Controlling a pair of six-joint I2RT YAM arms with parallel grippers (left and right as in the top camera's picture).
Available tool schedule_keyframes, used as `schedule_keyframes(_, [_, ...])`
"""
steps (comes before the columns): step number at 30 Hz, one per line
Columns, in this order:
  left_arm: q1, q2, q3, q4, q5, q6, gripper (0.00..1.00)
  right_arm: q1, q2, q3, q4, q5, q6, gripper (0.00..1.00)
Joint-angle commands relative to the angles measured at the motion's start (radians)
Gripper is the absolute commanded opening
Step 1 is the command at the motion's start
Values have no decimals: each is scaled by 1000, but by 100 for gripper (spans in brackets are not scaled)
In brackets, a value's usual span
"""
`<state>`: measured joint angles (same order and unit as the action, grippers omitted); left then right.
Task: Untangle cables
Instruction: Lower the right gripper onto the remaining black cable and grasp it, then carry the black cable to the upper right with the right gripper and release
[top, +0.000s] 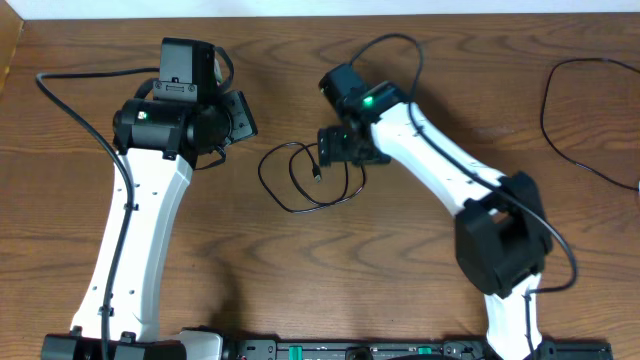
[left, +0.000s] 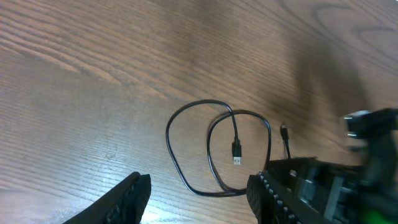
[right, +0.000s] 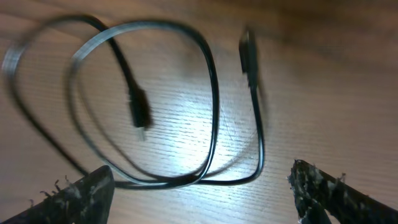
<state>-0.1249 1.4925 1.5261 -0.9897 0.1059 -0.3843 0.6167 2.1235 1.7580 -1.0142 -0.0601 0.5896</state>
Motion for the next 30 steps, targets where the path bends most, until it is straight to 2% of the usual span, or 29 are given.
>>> schedule_keyframes(1, [3, 3, 2, -9, -3, 18, 55, 6, 38, -6, -18, 43, 112, 81])
schedule_keyframes(6, [3, 3, 2, -15, -3, 18, 55, 8, 55, -14, -51, 87, 203, 69])
schedule_keyframes(9, [3, 3, 2, -16, -3, 18, 55, 10, 56, -48, -36, 87, 233, 66])
schedule_keyframes(18, [3, 3, 2, -20, -3, 18, 55, 34, 56, -187, 136, 31, 232, 57])
schedule_keyframes(23, [3, 3, 2, -27, -3, 18, 55, 43, 56, -204, 165, 33, 232, 54])
schedule_keyframes(26, [3, 3, 1, -27, -3, 18, 55, 49, 56, -207, 165, 35, 221, 45])
schedule_keyframes(28, [3, 3, 1, -27, -2, 18, 55, 58, 56, -217, 166, 36, 221, 36])
schedule_keyframes(30, [3, 3, 1, -27, -2, 18, 55, 67, 56, -228, 166, 47, 221, 34])
